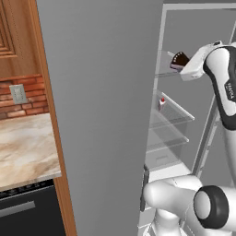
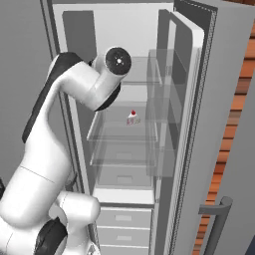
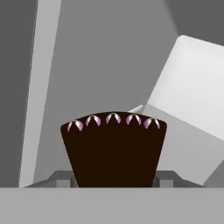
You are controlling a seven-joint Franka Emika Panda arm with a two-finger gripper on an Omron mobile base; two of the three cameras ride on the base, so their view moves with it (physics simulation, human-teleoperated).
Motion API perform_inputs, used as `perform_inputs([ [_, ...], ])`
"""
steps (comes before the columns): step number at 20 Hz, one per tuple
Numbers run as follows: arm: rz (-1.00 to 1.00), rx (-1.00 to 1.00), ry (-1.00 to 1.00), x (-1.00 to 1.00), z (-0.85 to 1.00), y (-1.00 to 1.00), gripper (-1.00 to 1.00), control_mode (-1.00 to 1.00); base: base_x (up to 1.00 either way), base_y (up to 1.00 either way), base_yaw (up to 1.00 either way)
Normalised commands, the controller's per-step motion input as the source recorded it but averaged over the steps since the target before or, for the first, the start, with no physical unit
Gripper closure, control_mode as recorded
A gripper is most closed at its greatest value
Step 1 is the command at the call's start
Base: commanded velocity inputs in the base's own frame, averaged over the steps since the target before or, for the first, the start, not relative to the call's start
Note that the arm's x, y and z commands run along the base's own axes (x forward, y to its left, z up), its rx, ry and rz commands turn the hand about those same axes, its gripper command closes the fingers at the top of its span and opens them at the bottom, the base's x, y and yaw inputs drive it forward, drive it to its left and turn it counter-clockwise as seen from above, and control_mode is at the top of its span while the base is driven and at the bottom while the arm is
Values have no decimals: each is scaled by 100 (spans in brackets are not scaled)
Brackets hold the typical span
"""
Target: Take the cakes from the fridge and place them on the empty tray on the dining counter.
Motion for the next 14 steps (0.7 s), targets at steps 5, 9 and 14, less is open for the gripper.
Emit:
perform_inputs([
  [5,-16,-1,-4,-99,0,19,100,-100,0,0,0],
  [9,-19,0,0,-92,0,50,100,-100,0,0,0],
  [14,-9,0,-2,-50,0,29,100,-100,0,0,0],
])
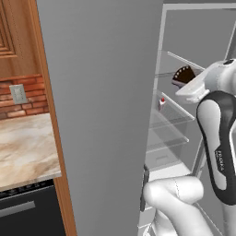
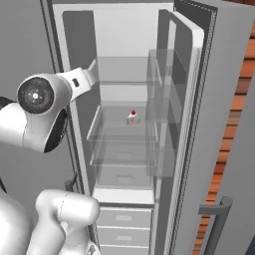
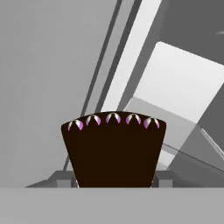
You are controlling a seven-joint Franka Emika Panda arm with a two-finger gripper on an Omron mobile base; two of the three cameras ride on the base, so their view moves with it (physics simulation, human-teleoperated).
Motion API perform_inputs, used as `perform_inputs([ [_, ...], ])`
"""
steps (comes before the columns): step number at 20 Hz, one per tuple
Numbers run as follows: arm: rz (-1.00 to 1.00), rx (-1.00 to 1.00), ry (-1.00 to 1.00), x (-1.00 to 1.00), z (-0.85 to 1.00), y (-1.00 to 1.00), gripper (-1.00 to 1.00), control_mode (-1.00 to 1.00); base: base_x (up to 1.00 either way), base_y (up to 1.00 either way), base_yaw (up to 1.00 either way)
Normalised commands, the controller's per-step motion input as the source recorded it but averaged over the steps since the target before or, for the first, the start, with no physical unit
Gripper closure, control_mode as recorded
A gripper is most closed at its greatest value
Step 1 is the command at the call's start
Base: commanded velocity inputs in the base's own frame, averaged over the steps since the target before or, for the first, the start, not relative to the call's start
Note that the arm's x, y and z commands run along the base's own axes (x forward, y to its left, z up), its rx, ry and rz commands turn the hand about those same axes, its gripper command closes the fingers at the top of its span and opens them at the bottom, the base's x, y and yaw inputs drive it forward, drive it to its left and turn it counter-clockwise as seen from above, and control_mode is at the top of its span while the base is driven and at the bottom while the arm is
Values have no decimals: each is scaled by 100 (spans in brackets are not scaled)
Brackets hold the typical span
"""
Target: Take the cakes from the fridge and place them on the empty tray on the dining counter.
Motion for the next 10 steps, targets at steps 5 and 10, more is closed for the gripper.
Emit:
perform_inputs([
  [5,0,0,0,-25,-1,0,100,-100,0,0,0],
  [10,0,1,0,-20,0,0,100,100,-80,0,0],
])
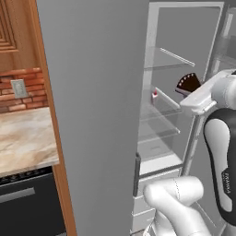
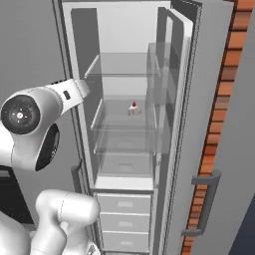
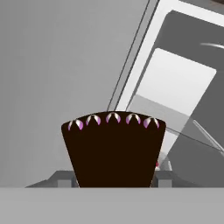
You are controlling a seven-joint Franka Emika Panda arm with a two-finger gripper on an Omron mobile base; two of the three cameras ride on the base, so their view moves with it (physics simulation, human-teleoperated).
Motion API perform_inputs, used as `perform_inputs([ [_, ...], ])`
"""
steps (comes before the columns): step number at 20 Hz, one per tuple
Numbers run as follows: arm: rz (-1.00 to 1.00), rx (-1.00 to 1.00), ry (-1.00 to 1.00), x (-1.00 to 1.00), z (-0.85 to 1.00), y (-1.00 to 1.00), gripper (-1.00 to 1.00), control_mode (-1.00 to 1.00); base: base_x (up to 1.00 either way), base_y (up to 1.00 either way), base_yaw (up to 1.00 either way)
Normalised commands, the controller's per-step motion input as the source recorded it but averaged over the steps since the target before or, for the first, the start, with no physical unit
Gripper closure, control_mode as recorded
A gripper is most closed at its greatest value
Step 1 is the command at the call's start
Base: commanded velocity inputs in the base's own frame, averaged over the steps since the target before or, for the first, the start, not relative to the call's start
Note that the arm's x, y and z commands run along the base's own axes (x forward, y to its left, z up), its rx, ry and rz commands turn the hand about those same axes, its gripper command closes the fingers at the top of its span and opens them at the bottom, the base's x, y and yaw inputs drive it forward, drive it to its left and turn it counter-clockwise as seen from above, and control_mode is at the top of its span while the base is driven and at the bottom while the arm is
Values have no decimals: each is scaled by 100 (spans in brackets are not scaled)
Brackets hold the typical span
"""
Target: Take the cakes from the fridge and place them on the empty tray on the dining counter.
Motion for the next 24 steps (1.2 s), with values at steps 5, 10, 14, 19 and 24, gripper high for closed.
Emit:
perform_inputs([
  [5,0,5,0,-40,0,0,100,-100,-60,0,0],
  [10,0,13,0,-100,0,0,100,-100,0,0,0],
  [14,0,10,0,-75,0,0,100,100,-25,0,0],
  [19,0,0,0,0,0,0,100,100,-100,33,0],
  [24,0,0,0,0,0,0,100,100,-95,100,16],
])
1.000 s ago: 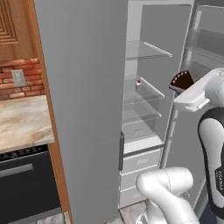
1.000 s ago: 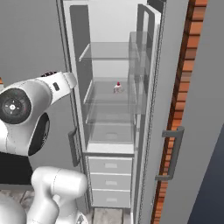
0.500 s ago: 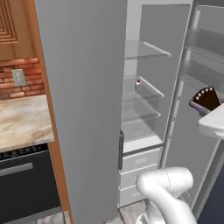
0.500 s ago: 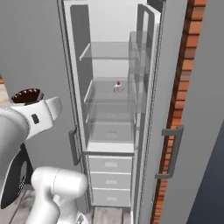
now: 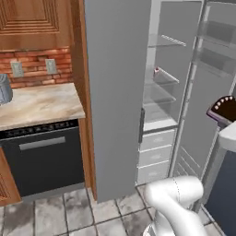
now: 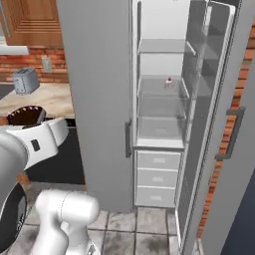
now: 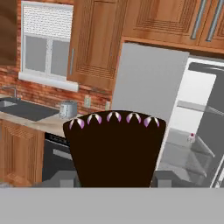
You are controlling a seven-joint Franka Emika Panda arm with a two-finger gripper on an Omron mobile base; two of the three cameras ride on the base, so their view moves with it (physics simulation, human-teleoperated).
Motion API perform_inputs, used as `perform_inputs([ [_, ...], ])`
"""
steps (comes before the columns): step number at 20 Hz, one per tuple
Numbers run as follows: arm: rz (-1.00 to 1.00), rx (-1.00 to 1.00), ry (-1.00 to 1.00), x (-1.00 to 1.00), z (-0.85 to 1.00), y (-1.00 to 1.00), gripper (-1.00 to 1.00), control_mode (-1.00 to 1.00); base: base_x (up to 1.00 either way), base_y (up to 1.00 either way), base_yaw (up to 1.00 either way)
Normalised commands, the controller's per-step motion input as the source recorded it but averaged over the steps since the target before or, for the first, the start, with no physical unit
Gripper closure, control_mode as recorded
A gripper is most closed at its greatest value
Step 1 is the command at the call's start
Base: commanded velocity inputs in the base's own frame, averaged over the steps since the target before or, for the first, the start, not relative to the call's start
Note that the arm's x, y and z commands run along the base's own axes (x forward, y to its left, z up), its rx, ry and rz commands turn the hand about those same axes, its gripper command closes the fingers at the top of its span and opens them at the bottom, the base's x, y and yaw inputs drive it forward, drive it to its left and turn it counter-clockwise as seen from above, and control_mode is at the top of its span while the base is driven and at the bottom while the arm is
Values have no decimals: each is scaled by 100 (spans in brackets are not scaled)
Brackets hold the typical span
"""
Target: Take the cakes from the fridge and place them on the empty tray on the dining counter.
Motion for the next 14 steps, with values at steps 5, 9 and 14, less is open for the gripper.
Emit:
perform_inputs([
  [5,0,0,0,0,0,0,100,100,-12,49,78],
  [9,0,0,0,0,0,0,100,100,0,0,100],
  [14,0,0,0,0,0,0,100,100,0,0,100],
])
